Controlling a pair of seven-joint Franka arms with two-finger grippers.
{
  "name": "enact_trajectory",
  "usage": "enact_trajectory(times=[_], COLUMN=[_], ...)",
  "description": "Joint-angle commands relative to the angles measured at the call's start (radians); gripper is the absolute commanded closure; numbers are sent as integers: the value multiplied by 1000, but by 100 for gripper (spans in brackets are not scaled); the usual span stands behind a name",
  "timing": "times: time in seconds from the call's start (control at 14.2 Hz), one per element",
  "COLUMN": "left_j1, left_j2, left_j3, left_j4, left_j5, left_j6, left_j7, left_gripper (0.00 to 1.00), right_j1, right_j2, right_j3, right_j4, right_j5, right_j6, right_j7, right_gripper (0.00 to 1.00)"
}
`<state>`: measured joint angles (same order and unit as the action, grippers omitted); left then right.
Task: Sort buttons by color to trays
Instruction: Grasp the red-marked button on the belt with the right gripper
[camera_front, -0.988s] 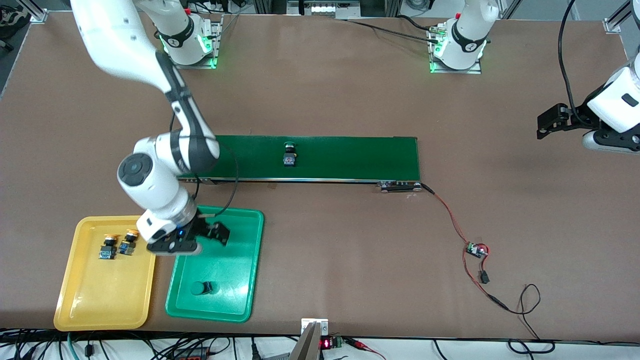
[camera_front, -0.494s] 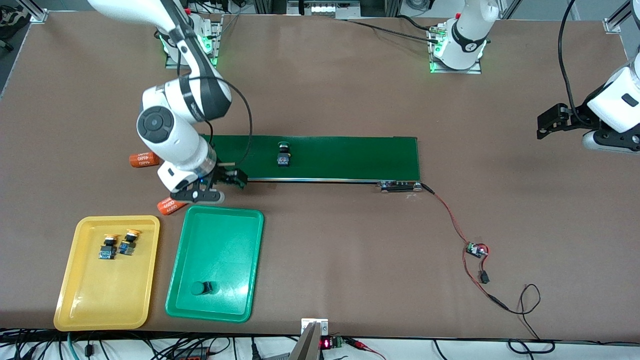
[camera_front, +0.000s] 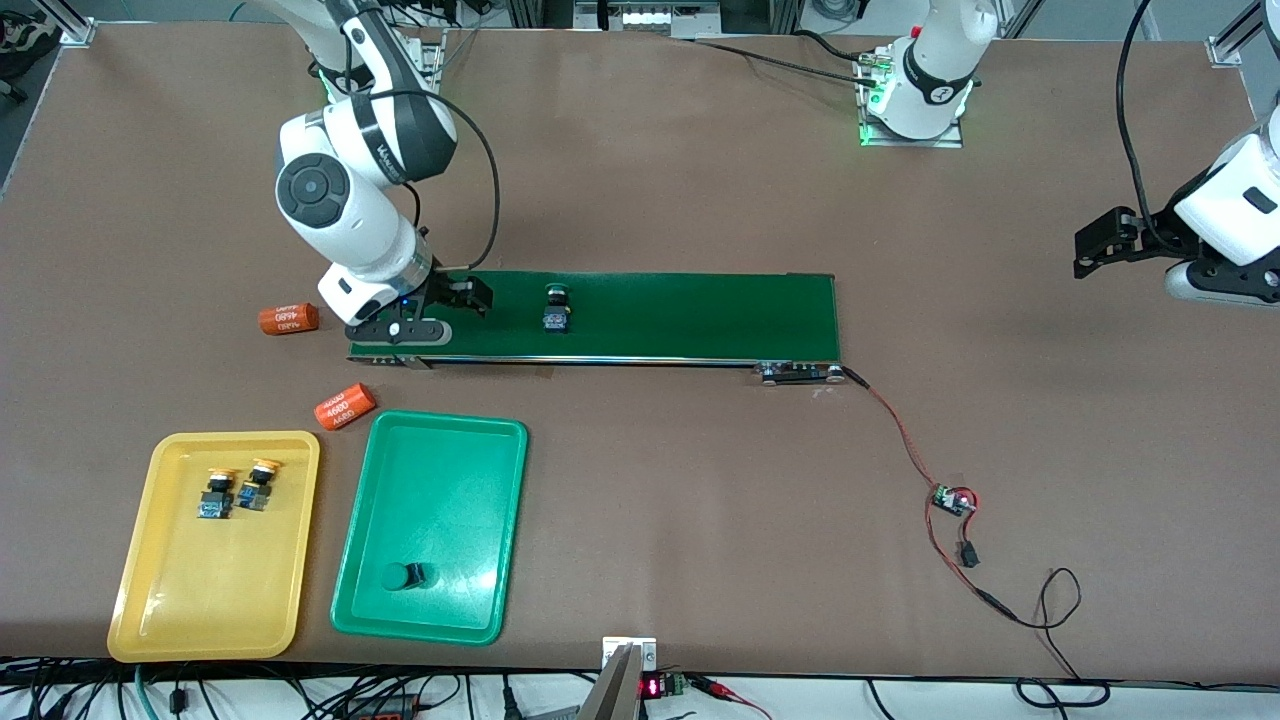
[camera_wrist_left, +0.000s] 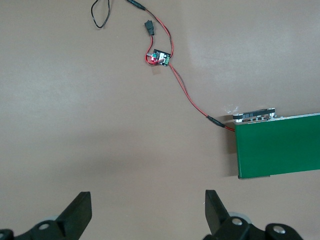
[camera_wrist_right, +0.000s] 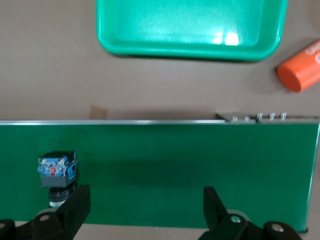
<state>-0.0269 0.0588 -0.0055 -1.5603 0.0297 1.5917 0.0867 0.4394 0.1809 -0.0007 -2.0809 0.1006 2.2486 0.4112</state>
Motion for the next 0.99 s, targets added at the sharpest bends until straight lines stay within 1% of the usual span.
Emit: enact_trajectory(times=[0.0, 0.49, 0.64, 0.92], left_j1=[1, 1, 1, 1], left_j2=[-4, -4, -4, -4], left_j3=[-7, -7, -7, -7], left_j4=[2, 3, 3, 3], left_j5=[21, 21, 21, 21], left_j6=[-10, -10, -10, -10], left_j7=[-5, -5, -5, -5], left_gripper=[0, 0, 0, 0], right_j1=[-7, -5, -5, -5], right_j2=[-49, -35, -14, -3], right_j3=[68, 126, 128, 128], right_j4=[-94, -200, -202, -202], right_j5=[10, 8, 8, 7], right_j6=[74, 209, 224, 243], right_j7=[99, 146, 150, 150], right_gripper=[0, 0, 0, 0])
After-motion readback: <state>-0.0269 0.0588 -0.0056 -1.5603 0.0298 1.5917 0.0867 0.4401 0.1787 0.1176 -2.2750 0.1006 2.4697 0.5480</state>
